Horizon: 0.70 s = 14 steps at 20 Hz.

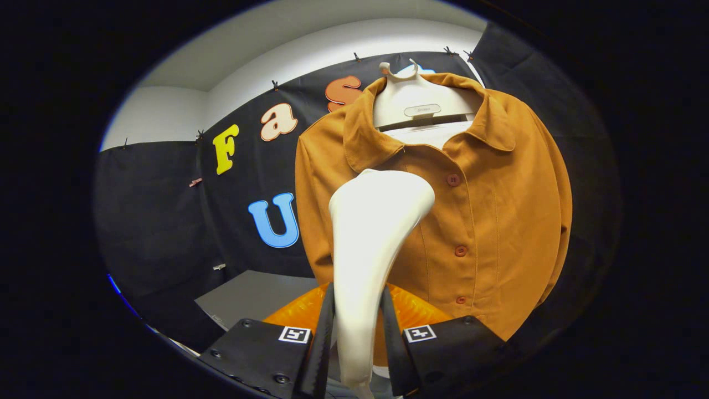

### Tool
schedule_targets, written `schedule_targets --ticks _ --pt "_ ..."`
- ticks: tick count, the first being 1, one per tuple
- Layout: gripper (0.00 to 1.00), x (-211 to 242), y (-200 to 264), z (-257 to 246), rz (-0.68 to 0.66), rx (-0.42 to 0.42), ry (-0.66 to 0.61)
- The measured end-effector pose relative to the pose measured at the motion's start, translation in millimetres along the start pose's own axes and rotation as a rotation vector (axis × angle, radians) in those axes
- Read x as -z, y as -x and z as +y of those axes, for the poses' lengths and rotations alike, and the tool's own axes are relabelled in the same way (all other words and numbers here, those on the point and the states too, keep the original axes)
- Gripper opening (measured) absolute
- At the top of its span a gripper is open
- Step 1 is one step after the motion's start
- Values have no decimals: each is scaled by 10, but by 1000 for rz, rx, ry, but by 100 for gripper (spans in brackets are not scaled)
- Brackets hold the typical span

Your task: Iron the clothes twice with a garment steamer, once on the left side and once on the right side.

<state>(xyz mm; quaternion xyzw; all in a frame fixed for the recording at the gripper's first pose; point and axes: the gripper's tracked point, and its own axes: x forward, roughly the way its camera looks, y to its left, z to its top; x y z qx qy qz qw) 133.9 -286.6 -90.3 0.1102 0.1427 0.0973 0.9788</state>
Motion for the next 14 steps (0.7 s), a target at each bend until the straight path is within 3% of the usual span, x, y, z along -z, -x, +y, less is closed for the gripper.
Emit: schedule_targets --ticks 6,14 --pt "47 263 -221 -181 60 -36 -36" --pt "47 775 -270 -316 152 -5 -48"
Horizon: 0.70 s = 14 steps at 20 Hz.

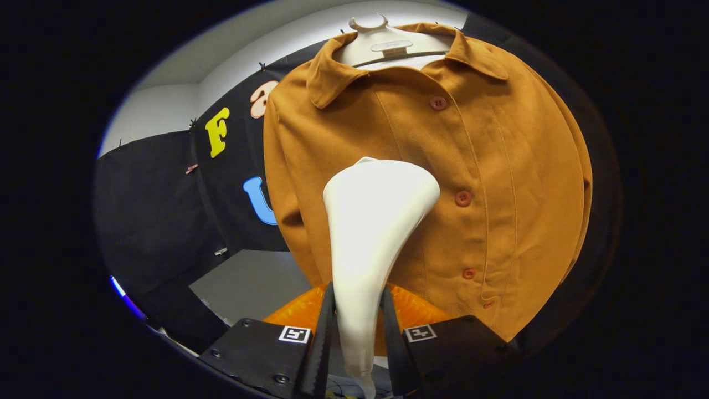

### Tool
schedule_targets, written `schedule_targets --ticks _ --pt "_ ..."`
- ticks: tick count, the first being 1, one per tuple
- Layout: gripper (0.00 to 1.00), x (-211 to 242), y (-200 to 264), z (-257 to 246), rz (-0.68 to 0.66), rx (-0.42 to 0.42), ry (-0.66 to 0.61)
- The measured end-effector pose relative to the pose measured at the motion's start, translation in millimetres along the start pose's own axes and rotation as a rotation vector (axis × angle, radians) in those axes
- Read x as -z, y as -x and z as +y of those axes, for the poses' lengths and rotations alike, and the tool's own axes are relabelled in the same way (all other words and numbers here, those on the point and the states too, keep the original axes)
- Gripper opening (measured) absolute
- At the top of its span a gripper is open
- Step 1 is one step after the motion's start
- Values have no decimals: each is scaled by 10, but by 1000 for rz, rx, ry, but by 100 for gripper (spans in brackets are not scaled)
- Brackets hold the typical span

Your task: Iron the clothes twice with a garment steamer, once on the left side and once on the right side.

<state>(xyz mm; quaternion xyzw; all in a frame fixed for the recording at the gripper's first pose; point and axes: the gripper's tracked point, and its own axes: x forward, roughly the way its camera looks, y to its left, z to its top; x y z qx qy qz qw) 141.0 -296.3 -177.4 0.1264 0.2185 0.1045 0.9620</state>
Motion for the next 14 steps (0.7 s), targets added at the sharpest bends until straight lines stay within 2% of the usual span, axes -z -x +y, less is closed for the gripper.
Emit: schedule_targets --ticks 8,14 --pt "47 317 5 -67 65 37 -22" --pt "47 120 358 -51 5 91 9"
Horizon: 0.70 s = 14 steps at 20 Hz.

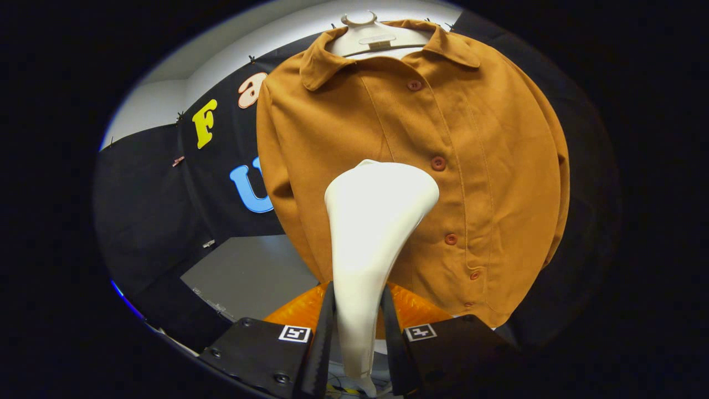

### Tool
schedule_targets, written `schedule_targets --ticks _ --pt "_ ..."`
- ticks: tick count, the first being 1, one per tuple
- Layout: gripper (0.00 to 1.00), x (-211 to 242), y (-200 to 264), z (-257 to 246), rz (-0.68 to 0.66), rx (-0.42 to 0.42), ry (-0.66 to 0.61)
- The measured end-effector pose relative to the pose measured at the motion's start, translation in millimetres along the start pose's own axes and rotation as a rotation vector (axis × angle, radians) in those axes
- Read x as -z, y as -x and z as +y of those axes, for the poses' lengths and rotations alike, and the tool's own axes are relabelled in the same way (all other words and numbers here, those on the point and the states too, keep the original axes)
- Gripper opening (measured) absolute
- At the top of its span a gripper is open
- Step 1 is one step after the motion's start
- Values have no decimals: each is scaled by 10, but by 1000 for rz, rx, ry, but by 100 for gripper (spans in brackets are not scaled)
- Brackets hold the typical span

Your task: Iron the clothes twice with a garment steamer, once on the left side and once on the right side.

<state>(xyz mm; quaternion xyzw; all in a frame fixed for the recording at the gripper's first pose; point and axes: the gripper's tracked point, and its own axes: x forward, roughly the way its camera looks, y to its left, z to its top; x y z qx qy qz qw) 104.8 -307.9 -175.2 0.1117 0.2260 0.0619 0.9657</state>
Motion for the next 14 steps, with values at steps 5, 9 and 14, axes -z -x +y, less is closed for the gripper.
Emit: schedule_targets --ticks 5,9,14 --pt "47 -492 403 -190 -115 88 23" --pt "47 -854 618 -477 -187 150 33" --pt "47 -1177 654 -945 -249 209 7"
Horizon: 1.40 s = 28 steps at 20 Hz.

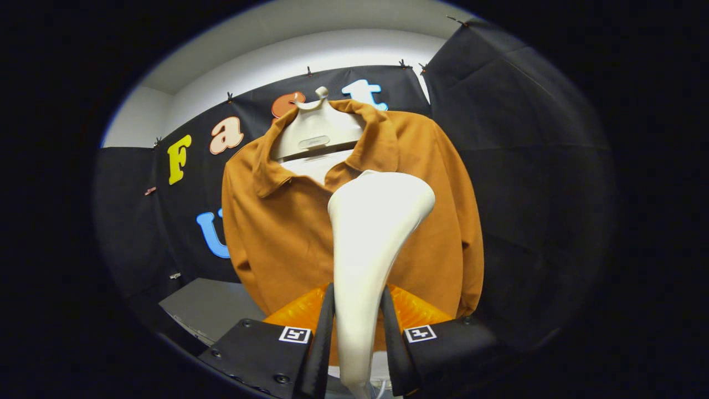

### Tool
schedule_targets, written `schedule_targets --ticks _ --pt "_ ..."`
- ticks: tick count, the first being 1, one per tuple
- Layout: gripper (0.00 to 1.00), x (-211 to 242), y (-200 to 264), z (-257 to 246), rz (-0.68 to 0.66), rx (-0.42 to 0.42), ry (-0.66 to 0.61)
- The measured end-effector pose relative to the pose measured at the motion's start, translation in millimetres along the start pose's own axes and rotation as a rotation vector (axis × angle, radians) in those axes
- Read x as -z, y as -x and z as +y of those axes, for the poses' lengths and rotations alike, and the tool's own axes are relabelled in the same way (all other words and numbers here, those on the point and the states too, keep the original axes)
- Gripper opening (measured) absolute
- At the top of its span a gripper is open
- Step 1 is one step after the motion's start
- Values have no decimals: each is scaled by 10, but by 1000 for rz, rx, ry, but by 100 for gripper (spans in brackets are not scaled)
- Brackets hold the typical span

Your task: Iron the clothes twice with a garment steamer, once on the left side and once on the right side.

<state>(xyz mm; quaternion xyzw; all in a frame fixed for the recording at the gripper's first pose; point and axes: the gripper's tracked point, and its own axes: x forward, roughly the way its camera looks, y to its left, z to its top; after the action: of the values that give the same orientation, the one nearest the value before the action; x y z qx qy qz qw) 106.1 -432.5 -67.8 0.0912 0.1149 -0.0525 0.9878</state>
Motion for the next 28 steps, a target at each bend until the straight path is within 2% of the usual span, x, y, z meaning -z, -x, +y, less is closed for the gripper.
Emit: schedule_targets --ticks 4,8,11,19,28 --pt "47 41 -200 -227 9 0 -34" --pt "47 166 -349 -270 22 -63 -52" --pt "47 319 -450 -356 47 -72 -68" --pt "47 748 -415 -471 136 -53 -94" --pt "47 1127 -115 -484 207 48 -121"
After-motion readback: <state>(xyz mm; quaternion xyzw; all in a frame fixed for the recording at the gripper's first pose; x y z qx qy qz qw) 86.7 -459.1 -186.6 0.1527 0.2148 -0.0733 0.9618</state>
